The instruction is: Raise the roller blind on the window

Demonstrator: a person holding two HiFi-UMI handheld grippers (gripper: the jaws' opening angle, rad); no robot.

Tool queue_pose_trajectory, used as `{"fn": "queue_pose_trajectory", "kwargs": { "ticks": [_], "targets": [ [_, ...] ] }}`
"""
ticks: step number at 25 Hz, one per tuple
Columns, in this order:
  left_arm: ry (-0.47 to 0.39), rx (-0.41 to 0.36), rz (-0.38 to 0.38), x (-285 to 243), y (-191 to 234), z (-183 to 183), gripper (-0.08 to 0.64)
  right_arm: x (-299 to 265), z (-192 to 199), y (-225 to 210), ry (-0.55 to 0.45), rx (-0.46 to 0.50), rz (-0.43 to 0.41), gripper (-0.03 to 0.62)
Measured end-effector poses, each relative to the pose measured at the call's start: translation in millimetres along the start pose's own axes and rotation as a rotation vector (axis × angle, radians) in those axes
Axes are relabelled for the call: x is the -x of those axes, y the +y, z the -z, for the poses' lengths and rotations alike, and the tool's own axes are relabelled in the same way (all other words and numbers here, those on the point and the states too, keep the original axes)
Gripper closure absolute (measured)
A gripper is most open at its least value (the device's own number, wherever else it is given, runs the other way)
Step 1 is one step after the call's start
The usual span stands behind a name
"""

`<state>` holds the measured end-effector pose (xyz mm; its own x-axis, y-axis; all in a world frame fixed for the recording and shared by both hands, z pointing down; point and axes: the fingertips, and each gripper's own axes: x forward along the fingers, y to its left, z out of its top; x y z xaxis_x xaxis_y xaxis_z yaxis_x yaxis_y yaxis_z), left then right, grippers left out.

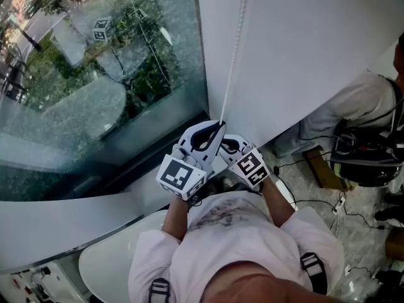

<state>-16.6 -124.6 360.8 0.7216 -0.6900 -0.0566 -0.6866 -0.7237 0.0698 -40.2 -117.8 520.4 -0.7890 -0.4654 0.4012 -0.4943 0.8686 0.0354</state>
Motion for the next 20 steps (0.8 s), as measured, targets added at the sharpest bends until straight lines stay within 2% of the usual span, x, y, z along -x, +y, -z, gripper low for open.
{"fn": "queue_pose_trajectory", "kwargs": {
  "ticks": [9, 20],
  "targets": [
    [0.039, 0.041, -0.002, 3, 0, 36, 0.552, -10, 42, 1, 0.085, -0.013, -0.005, 0.528],
    [0.077, 0.070, -0.006, 1, 0, 72, 0.552, -19, 73, 4, 0.153, -0.046, -0.020, 0.528]
  ]
}}
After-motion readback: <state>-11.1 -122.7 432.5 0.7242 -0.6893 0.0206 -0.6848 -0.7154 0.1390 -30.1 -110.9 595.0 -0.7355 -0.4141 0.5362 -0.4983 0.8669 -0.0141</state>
